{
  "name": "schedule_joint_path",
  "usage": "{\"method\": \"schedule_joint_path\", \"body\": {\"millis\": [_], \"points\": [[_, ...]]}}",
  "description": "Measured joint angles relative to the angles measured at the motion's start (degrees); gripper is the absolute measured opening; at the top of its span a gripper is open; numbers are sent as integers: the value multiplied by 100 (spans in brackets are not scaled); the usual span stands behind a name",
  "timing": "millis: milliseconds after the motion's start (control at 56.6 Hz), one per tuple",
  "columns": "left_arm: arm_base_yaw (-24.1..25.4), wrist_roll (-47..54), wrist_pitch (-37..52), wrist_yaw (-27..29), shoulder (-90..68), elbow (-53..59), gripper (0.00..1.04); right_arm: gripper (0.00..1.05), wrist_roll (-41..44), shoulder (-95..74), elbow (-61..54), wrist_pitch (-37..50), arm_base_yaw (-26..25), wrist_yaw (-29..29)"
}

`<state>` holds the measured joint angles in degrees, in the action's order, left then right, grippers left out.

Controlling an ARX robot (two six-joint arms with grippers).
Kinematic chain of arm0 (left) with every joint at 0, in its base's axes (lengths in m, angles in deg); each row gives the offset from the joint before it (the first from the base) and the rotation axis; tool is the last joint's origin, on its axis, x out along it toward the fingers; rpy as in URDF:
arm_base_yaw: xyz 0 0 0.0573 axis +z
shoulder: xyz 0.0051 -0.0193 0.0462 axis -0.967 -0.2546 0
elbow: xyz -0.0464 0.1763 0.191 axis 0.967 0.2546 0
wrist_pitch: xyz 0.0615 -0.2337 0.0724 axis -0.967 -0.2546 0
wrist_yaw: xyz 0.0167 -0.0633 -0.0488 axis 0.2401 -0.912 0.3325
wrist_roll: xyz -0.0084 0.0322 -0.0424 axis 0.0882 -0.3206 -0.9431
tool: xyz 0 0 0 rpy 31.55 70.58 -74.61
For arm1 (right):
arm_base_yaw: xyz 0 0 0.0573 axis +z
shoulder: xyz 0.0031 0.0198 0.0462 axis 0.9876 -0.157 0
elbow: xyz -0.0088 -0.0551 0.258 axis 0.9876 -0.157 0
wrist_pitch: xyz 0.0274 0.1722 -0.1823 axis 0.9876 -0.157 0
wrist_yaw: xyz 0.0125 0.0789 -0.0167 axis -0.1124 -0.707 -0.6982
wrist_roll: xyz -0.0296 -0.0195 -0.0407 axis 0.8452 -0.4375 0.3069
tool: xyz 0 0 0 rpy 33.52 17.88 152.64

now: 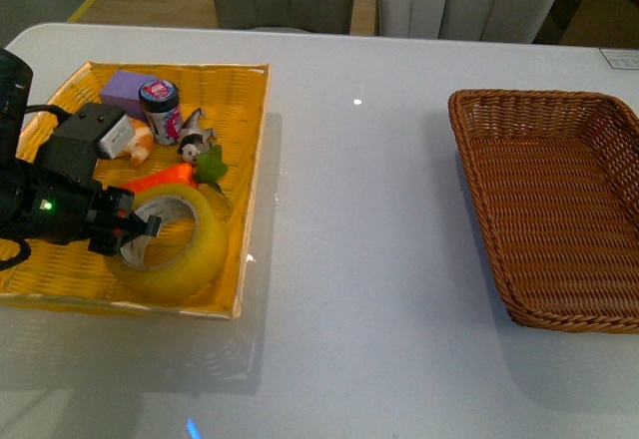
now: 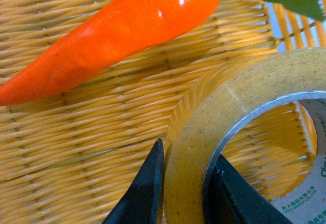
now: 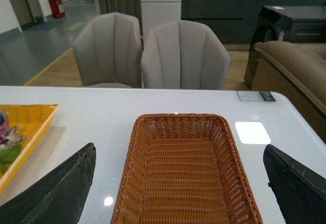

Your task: Move tape to another basket

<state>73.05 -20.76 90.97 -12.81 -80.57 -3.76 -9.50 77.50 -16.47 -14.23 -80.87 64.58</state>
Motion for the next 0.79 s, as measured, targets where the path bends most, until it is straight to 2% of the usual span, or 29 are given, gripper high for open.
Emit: {"method": "schedule_joint_path", "body": {"millis": [212,371,565,795], "points": [[33,-216,-254,-138,1054,212,16,96,0,0,2,0,0,0],[-232,-553,-708,-177,2041,162,16,96,0,0,2,0,0,0],[-1172,-999,-1191,-146,2736,-315,16,96,0,0,2,0,0,0],[-2347,-1235,-1567,179,2889,-977,16,96,0,0,0,0,0,0]]}}
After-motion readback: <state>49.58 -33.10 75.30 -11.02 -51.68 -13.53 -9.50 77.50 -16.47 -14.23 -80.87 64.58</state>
